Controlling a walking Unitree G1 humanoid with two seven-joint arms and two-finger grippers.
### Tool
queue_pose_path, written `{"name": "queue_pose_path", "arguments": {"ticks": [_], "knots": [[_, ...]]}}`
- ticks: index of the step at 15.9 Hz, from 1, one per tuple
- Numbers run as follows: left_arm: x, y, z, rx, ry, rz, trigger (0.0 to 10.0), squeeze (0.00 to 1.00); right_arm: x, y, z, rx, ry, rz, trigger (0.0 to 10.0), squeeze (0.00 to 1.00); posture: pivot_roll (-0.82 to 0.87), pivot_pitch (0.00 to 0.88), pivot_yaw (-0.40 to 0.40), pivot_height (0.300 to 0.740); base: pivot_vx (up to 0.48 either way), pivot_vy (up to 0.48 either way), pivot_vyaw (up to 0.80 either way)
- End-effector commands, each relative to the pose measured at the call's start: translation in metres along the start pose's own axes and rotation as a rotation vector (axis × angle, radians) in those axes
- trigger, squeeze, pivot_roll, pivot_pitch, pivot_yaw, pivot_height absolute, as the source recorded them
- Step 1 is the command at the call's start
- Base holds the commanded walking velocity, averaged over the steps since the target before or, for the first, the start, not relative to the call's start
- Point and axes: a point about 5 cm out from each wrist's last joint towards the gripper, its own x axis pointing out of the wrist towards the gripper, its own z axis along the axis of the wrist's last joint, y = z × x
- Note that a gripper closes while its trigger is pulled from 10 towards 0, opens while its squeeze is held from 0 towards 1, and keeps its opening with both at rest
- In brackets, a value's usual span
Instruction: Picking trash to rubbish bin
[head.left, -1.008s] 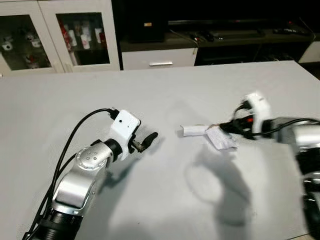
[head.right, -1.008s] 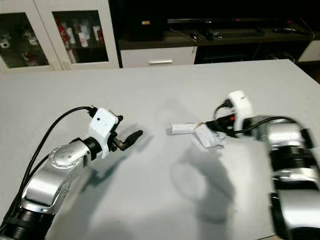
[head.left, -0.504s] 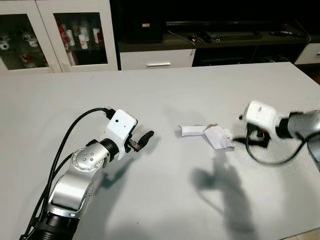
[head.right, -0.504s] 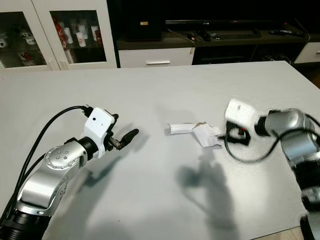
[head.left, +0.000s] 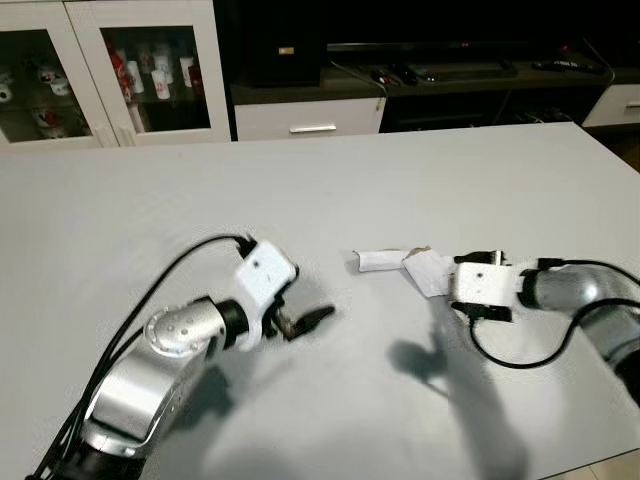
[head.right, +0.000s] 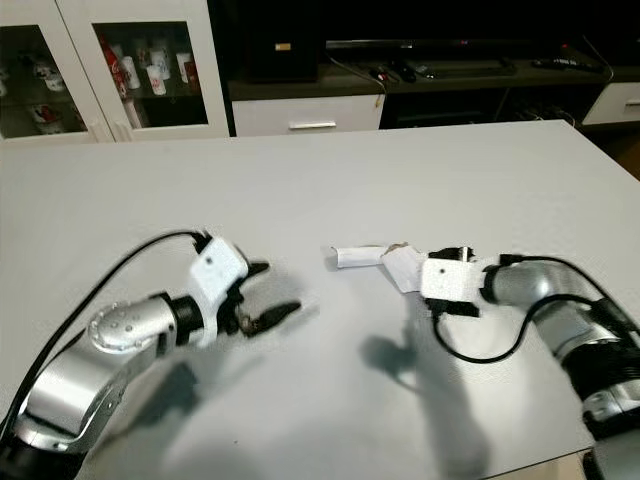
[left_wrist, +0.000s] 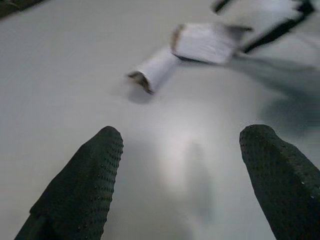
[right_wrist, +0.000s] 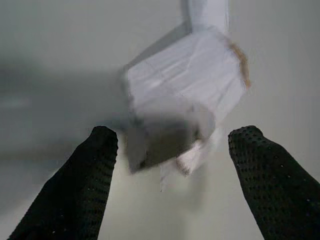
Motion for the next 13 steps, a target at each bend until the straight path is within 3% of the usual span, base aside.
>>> {"name": "queue_pose_path", "arguments": {"ticks": [1, 3, 7, 10, 13], "knots": [[-0.001, -0.006, 0.003, 0.014, 0.009, -0.051, 10.0, 0.00, 0.005, -0.002, 0.005, -0.047, -0.027, -0.052, 10.0, 0.00, 0.01, 0.000, -0.048, 0.740, 0.000, 0.000, 0.00], [-0.002, -0.007, 0.003, 0.009, 0.025, -0.066, 10.0, 0.00, 0.009, 0.000, 0.006, -0.075, -0.042, -0.075, 10.0, 0.00, 0.01, 0.000, -0.045, 0.740, 0.000, 0.000, 0.00], [-0.005, -0.007, 0.002, 0.021, 0.051, -0.085, 10.0, 0.00, 0.025, 0.005, 0.010, -0.225, -0.005, -0.112, 10.0, 0.00, 0.02, 0.000, -0.038, 0.740, 0.000, 0.000, 0.00], [-0.009, -0.008, 0.001, 0.016, 0.059, -0.083, 10.0, 0.00, 0.029, 0.002, 0.003, -0.229, 0.056, -0.143, 10.0, 0.00, 0.03, 0.000, -0.038, 0.740, 0.000, 0.000, 0.00], [-0.008, -0.008, 0.001, 0.021, 0.061, -0.080, 10.0, 0.00, 0.036, 0.004, 0.008, -0.220, 0.051, -0.160, 10.0, 0.00, 0.03, 0.000, -0.039, 0.740, 0.000, 0.000, 0.00]]}}
